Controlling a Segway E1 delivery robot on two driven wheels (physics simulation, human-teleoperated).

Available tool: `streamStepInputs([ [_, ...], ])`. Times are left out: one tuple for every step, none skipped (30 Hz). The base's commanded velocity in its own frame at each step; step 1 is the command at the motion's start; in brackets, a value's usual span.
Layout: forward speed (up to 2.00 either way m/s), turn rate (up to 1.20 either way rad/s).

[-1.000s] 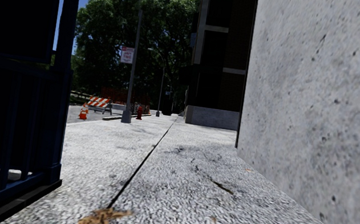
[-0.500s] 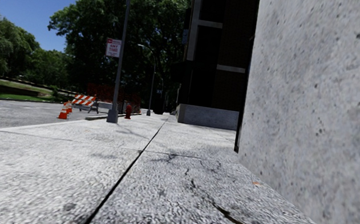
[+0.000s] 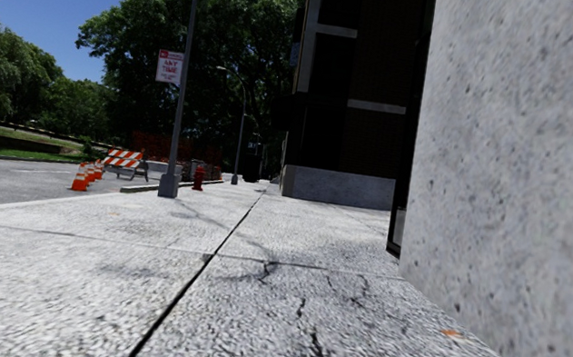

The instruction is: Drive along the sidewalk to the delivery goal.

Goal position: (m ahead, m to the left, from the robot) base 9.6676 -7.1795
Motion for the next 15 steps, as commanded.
streamStepInputs([
  [1.53, 0.0],
  [1.53, 0.0],
  [1.53, 0.0],
  [1.53, 0.0],
  [1.53, 0.0],
  [1.53, 0.0],
  [1.53, 0.0],
  [1.53, 0.0],
  [1.53, 0.0],
  [1.53, 0.0],
  [1.53, 0.0],
  [1.53, 0.0],
  [1.53, 0.0],
  [1.53, 0.0],
  [1.53, 0.0],
])
